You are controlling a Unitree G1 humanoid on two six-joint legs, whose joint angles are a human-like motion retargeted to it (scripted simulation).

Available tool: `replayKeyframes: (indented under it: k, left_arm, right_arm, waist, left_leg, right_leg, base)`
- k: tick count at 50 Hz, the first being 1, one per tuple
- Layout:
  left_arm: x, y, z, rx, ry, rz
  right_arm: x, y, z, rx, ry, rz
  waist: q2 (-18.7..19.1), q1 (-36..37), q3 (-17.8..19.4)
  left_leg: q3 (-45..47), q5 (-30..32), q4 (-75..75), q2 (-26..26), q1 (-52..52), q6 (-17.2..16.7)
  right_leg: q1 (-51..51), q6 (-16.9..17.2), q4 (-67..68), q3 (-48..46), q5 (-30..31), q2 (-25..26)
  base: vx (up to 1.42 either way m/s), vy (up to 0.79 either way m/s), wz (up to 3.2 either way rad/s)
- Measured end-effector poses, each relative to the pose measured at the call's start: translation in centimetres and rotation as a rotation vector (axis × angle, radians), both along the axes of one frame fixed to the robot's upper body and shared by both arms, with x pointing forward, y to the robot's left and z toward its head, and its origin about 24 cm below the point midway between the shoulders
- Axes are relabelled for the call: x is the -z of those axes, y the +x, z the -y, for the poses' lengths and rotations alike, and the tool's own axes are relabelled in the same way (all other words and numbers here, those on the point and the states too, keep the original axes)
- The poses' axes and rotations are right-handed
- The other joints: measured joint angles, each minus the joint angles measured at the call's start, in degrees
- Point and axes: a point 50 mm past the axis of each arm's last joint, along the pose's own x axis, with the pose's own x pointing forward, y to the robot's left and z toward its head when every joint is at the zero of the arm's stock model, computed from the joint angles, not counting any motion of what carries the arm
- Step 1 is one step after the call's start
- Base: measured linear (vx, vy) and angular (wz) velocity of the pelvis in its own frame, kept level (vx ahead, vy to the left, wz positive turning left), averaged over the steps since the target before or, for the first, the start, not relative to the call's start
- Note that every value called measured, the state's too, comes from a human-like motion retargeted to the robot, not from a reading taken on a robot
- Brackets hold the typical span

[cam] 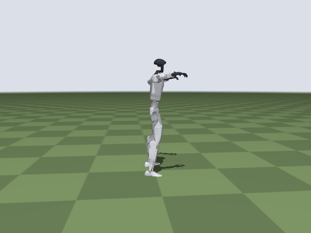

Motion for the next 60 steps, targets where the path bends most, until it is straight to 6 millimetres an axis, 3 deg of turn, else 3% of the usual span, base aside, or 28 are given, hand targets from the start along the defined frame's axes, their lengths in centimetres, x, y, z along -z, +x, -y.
replayKeyframes:
  k: [30, 50, 55, 60]
  left_arm:
    - [0.8, -0.1, -0.8, -0.037, -0.05, 0.001]
    - [-0.9, -1.2, -1.1, -0.073, 0.016, 0.033]
    - [-0.5, -1.1, -0.8, -0.044, -0.018, 0.037]
    - [1.4, -0.9, -1.1, -0.014, -0.173, 0.054]
  right_arm:
    - [1.6, -0.2, 1.8, 0.088, 0.033, -0.041]
    - [-1.2, -1.4, 1.7, 0.114, -0.043, 0.052]
    - [-0.8, -1.2, 1.3, 0.066, 0.025, 0.069]
    - [1.7, -1.0, 1.1, -0.015, 0.245, 0.091]
  waist:
    - [0.28, 0.19, -0.83]
    - [0.03, 1.01, -1.4]
    - [-0.15, 0.96, -1.59]
    - [-0.45, 0.83, -1.59]
  left_leg:
    - [-0.57, -0.31, 0.21, -0.47, 0.2, 0.21]
    - [0.47, -0.55, 0.18, 0.32, 0.05, -0.16]
    - [0.74, -0.78, 0.23, 0.27, 0.24, -0.01]
    - [0.96, -1.07, 0.25, 0.07, 0.58, 0.29]
  right_leg:
    - [0.65, 0.0, 0.1, -0.54, -0.55, -0.55]
    - [-0.03, 0.0, -0.26, 0.23, -0.22, 0.38]
    - [-0.04, 0.0, -0.15, 0.43, -0.3, 0.32]
    - [0.04, 0.0, 0.1, 0.62, -0.53, 0.09]
  base:
    - [0.0, 0.0, 0.0]
    - [0.0, 0.0, 0.0]
    - [0.0, 0.0, 0.0]
    - [0.0, 0.0, 0.0]
